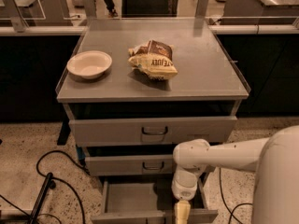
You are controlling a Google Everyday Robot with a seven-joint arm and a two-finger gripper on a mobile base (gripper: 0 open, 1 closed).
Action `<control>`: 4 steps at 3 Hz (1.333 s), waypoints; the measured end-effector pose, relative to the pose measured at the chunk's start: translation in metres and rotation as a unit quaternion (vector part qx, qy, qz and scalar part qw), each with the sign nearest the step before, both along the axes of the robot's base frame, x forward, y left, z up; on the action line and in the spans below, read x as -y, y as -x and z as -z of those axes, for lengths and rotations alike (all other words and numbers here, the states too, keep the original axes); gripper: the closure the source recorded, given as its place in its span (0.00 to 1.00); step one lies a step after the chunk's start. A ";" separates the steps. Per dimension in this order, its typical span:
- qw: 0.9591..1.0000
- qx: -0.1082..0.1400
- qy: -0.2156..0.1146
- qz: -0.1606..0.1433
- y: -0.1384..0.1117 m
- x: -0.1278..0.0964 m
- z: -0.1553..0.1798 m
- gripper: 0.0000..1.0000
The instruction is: Pick coke can from bottom drawer and place on counter
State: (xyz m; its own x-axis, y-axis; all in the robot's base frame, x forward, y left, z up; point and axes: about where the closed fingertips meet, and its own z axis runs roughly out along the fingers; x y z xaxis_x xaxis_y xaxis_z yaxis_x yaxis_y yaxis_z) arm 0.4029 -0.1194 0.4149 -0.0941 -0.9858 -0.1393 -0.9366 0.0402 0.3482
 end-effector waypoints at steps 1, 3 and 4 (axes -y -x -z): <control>1.000 0.001 0.000 0.001 0.000 0.001 -0.001 0.00; 0.996 0.065 -0.053 -0.022 -0.010 -0.007 0.011 0.00; 0.996 0.070 -0.057 -0.022 -0.013 -0.009 0.012 0.00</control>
Offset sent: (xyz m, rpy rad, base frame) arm 0.0093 -0.0023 -0.0182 0.1276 -0.0960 -0.0126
